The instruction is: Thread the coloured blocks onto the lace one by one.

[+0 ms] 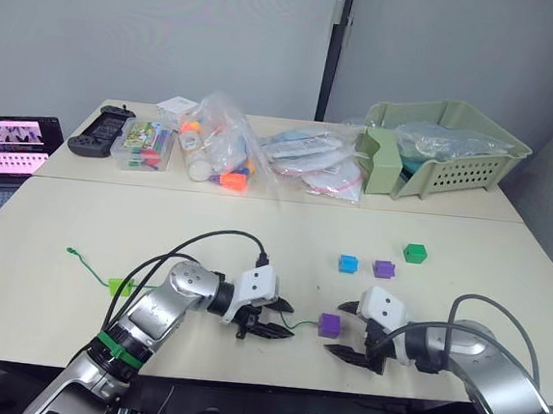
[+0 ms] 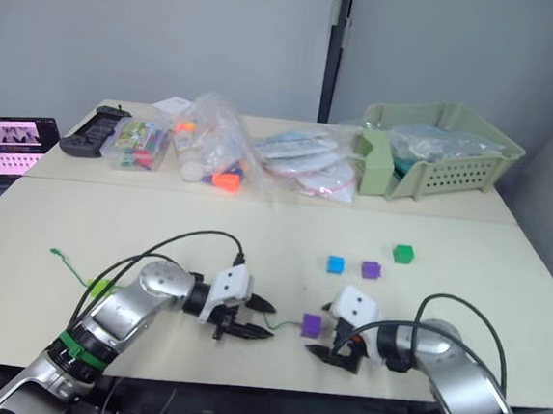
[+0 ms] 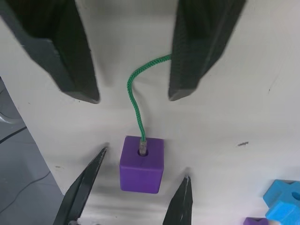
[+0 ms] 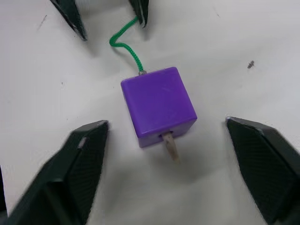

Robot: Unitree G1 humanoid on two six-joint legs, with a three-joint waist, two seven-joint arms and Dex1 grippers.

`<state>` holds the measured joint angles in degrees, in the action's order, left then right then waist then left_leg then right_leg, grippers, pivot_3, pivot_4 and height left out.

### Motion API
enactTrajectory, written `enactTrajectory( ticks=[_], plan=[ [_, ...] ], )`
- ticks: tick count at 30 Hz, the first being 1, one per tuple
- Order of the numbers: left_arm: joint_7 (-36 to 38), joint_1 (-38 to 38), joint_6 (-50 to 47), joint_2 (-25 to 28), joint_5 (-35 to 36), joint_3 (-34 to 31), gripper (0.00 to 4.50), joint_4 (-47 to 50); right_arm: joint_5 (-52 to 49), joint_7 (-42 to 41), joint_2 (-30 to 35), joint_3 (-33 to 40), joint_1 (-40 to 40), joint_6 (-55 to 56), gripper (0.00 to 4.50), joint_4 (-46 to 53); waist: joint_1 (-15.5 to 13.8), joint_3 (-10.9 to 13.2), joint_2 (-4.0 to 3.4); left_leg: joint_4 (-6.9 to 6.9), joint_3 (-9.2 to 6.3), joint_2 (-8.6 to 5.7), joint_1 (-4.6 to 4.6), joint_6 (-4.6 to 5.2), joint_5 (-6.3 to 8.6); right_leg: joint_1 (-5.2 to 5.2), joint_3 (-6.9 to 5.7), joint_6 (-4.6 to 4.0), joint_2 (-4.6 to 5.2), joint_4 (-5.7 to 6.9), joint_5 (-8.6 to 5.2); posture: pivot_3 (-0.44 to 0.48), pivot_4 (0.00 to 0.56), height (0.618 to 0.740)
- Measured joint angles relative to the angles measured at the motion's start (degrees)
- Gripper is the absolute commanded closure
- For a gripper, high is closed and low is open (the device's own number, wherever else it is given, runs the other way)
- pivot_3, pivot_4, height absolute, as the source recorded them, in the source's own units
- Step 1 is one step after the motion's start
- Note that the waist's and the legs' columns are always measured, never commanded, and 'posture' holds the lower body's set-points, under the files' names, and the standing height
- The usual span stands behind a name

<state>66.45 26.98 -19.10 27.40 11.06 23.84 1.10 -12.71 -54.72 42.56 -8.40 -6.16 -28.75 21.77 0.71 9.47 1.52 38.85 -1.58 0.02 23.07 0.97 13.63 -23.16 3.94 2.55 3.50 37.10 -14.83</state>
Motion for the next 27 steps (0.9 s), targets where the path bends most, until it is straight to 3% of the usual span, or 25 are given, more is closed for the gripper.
enactTrajectory(
  ticks=[3,6,27],
  plan=[
    [-0.3,0.0,0.0,-0.8,-0.4,0.1,4.40,0.0,-0.1,-0.3,-0.9,-0.1,-0.2,1.0,2.55,-0.6,0.0,0.0,0.00,0.01,0.00,0.00,-0.01,0.00,0.00,0.01,0.00,0.00,0.00,0.00,0.00,0.000,0.150,0.740],
    [-0.7,0.0,-0.2,-0.9,-1.0,0.1,4.50,0.0,0.0,-0.4,-1.1,-0.1,-0.2,1.7,3.35,-1.5,0.0,0.0,0.00,0.01,0.00,0.00,-0.01,0.00,0.00,0.01,0.00,0.00,0.00,0.00,0.00,0.000,0.150,0.740],
    [-3.8,3.3,2.6,-7.2,-6.9,4.1,4.50,-4.3,0.8,-1.2,-0.8,-2.1,-2.2,1.1,3.34,-1.4,0.1,0.0,0.00,0.00,0.00,0.00,-0.04,0.00,0.00,0.02,0.01,0.00,-0.03,0.02,0.00,0.000,0.150,0.740]
  ],
)
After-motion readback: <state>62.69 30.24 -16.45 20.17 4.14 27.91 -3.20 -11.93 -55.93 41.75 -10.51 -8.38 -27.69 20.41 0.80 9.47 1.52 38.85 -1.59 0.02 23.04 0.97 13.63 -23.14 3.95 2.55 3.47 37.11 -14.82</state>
